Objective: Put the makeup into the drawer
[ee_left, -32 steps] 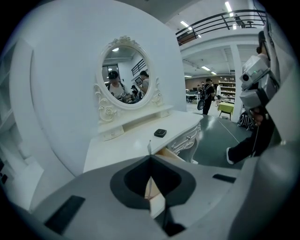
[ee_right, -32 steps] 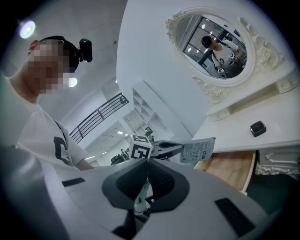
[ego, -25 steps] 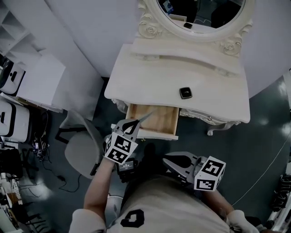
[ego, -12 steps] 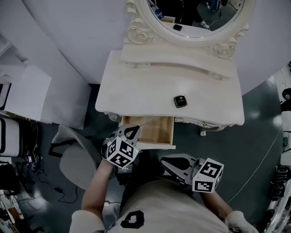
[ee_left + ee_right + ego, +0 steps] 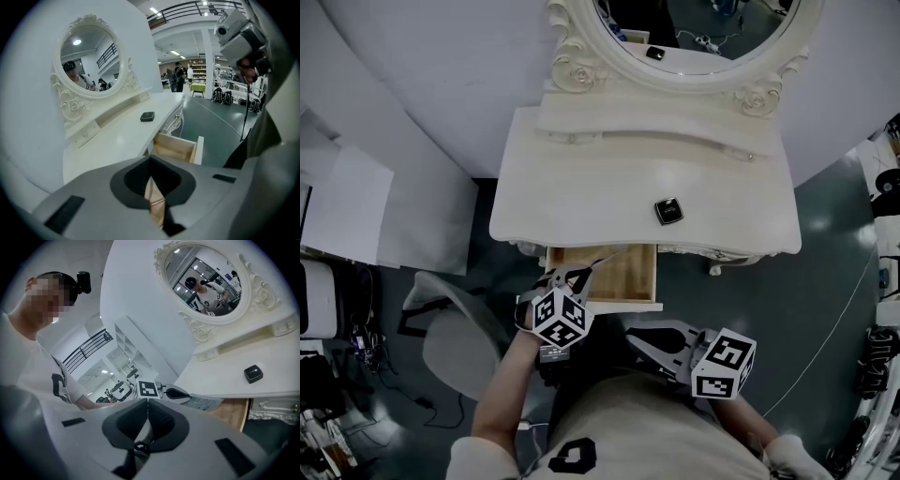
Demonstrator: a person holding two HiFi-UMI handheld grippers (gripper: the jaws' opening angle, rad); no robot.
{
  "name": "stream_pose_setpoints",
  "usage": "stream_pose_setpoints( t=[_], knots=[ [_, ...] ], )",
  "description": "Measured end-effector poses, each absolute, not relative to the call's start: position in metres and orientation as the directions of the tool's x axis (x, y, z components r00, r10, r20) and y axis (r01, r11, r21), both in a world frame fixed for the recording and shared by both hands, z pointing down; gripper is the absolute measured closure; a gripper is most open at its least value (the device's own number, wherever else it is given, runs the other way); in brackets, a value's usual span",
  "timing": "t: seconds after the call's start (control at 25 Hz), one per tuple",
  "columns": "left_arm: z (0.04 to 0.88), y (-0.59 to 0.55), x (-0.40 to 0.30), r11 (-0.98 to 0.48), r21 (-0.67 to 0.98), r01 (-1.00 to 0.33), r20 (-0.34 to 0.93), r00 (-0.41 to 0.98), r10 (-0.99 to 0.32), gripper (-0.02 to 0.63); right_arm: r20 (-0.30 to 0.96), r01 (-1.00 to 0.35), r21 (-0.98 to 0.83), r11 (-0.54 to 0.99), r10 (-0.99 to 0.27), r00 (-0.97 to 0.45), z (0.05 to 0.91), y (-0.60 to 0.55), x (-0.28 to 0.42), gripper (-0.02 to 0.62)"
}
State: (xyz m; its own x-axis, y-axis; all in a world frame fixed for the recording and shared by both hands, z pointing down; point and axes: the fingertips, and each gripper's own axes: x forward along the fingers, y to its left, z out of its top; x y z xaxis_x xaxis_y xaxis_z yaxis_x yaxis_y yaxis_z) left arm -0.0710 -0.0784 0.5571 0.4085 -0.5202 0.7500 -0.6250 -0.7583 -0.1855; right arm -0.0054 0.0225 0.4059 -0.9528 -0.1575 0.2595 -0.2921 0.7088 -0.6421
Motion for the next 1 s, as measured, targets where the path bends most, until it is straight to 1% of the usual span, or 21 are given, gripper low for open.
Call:
stream_pose_setpoints(
  t=[0.24, 0.52, 0.76, 1.0],
  knots=[
    [0.564, -0.087, -0.072, -0.771, -0.232, -0.594, 0.757, 0.388, -0.526, 0.552, 0.266, -0.317, -0.655, 0.686, -0.183, -0.946, 0.410, 0.023, -0.001, 0.568],
    [0.610, -0.082, -0.051, -0.827, -0.300, -0.475, 0.804, 0.342, -0.487, 0.552, 0.266, -0.330, -0.666, 0.669, -0.200, -0.943, 0.413, 0.025, 0.002, 0.568],
    [0.637, -0.065, -0.035, -0.882, -0.237, -0.408, 0.849, 0.353, -0.392, 0.552, 0.272, -0.354, -0.673, 0.649, -0.228, -0.935, 0.416, 0.024, 0.011, 0.567],
    [0.650, -0.057, -0.028, -0.910, -0.142, -0.390, 0.881, 0.370, -0.296, 0.552, 0.270, -0.360, -0.676, 0.643, -0.238, -0.933, 0.417, 0.023, 0.016, 0.568]
  ],
)
